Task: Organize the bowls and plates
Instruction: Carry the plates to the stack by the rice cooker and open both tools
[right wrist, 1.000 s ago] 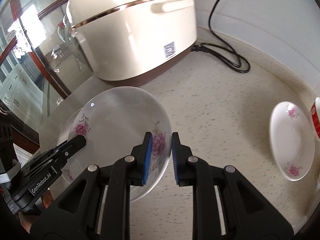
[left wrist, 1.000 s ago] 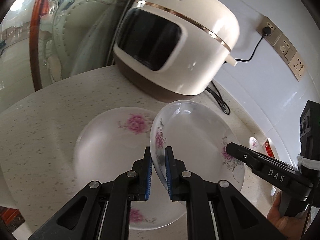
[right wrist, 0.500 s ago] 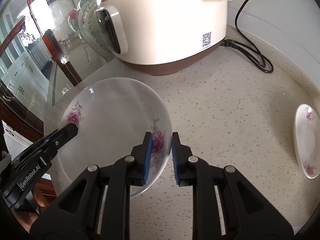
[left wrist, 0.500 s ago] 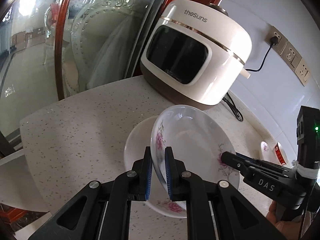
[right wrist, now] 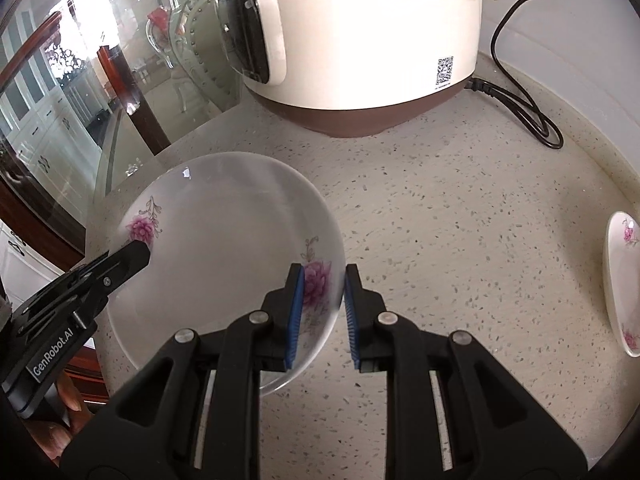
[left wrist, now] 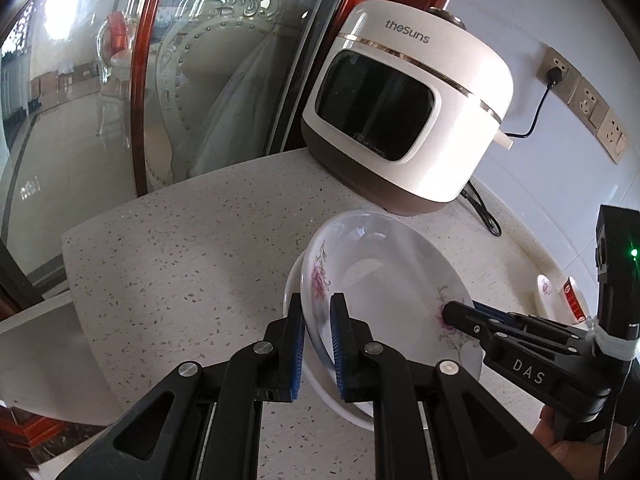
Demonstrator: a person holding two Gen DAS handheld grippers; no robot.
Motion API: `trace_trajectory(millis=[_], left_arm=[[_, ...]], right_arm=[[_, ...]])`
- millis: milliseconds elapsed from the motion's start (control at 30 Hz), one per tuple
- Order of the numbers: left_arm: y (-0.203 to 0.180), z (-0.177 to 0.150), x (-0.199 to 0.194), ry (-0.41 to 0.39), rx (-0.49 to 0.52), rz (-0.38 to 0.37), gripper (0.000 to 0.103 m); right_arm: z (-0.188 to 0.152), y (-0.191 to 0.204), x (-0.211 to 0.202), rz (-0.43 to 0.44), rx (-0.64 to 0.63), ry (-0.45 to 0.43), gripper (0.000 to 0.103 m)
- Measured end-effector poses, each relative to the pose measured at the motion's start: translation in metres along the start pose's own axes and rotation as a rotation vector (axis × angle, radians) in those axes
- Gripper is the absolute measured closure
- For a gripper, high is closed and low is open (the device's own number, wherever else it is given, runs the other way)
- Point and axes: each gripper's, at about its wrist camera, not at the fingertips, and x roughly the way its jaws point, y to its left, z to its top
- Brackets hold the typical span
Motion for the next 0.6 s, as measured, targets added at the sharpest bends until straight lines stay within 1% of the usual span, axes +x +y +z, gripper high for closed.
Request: trace_trajectory(millis=[167, 300, 333, 433, 600], left_arm=[[-0.005, -0.002, -0.001, -0.021, 0.049, 0.034, 0.089], [-0.012, -0.004, -0.002, -0.051, 0.109, 0.090, 0.088], [-0.014, -0.006, -0.002, -0.059, 0.126, 0.110, 0.088], [-0.017, -0.008, -0.001, -0.079, 0.160, 0.134, 0.085], [-0.017, -0.009, 0.001, -0.080, 0.181, 0.159, 0.084]], right_arm=[[-0.001, 0.007, 0.001, -0.023, -0.030, -0.011, 0.069], [-0.002, 0.012, 0.003, -0.047, -0.045, -0.024, 0.066], [-0.002, 0.013, 0.004, -0.056, -0.052, -0.025, 0.066], [-0.003, 0.016, 0.006, -0.079, -0.065, -0.039, 0.066], [-0.004, 0.015, 0.005, -0.080, -0.061, -0.052, 0.066]])
